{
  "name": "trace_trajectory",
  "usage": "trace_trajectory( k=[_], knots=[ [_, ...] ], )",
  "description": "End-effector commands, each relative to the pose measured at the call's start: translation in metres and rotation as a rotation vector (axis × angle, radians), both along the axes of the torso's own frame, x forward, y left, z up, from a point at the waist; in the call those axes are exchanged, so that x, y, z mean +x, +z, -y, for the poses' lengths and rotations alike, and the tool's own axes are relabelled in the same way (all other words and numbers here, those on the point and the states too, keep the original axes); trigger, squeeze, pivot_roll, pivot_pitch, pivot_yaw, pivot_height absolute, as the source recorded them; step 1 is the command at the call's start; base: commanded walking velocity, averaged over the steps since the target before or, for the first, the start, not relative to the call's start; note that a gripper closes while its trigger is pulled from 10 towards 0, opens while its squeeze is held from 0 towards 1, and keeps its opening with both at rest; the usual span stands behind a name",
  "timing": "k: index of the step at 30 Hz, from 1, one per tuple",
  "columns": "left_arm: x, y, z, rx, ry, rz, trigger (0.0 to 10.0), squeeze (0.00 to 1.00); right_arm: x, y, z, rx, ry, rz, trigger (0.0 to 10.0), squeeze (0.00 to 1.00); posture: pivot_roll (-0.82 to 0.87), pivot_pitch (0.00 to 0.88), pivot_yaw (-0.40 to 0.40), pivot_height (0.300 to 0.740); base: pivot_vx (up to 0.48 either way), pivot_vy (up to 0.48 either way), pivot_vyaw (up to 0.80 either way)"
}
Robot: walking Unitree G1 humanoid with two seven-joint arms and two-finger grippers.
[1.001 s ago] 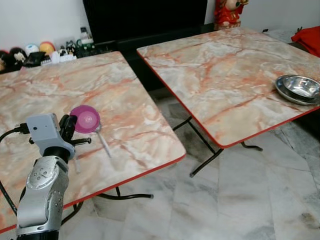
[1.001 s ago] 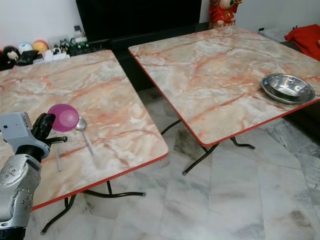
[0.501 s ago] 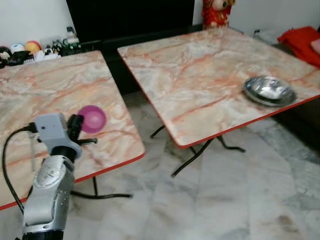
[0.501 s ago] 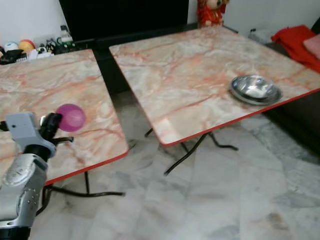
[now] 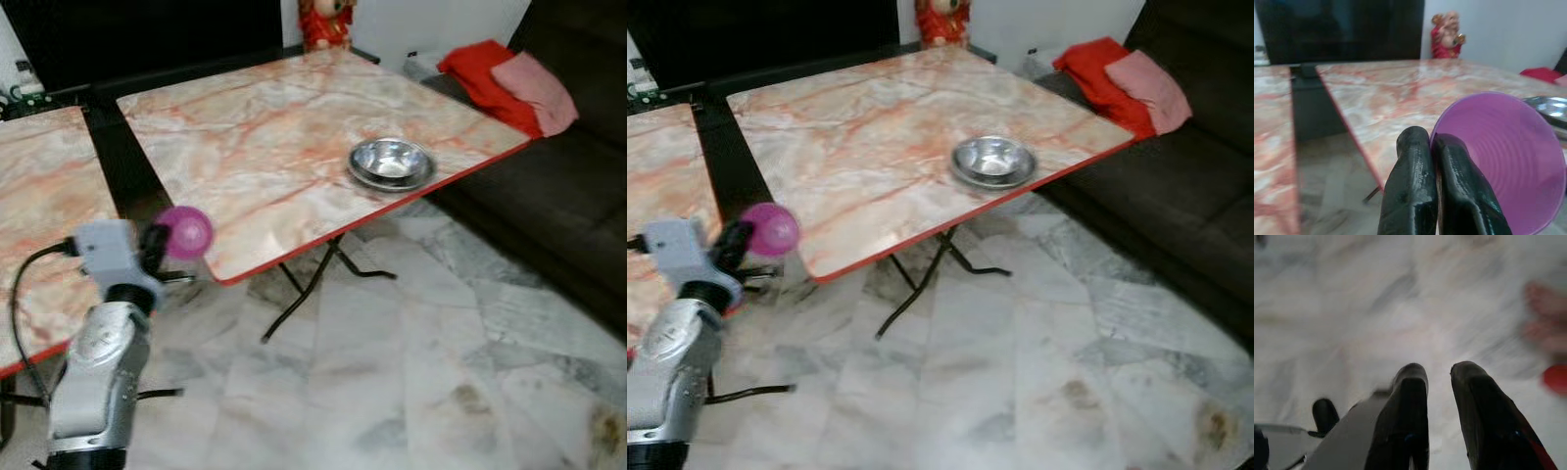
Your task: Setting the table
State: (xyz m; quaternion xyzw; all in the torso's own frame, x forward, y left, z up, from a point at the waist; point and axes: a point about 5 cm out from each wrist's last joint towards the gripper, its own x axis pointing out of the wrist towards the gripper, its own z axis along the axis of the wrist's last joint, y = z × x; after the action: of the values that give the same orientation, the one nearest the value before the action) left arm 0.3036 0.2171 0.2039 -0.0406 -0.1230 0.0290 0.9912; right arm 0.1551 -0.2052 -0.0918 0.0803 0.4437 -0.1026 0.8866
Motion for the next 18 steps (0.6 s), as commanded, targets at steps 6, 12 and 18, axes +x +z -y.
trace_trajectory(
  k=[6, 12, 18],
  knots=[
    [-0.0027, 0.0055, -0.0020, 0.009, -0.017, 0.018, 10.0, 0.00, -0.0047, -0.0038, -0.0106, 0.031, -0.001, -0.019, 10.0, 0.00, 0.02, 0.126, 0.020, 0.740, 0.000, 0.000, 0.00],
    [-0.0031, 0.0045, -0.0009, 0.009, -0.025, 0.014, 10.0, 0.00, -0.0051, -0.0038, -0.0108, 0.031, 0.000, -0.016, 10.0, 0.00, 0.02, 0.127, 0.019, 0.740, 0.249, 0.000, 0.00],
    [-0.0033, 0.0040, -0.0003, 0.007, -0.031, 0.009, 10.0, 0.00, -0.0040, -0.0030, -0.0105, 0.031, 0.001, -0.004, 10.0, 0.00, 0.02, 0.128, 0.017, 0.740, 0.352, 0.000, 0.00]
  ],
)
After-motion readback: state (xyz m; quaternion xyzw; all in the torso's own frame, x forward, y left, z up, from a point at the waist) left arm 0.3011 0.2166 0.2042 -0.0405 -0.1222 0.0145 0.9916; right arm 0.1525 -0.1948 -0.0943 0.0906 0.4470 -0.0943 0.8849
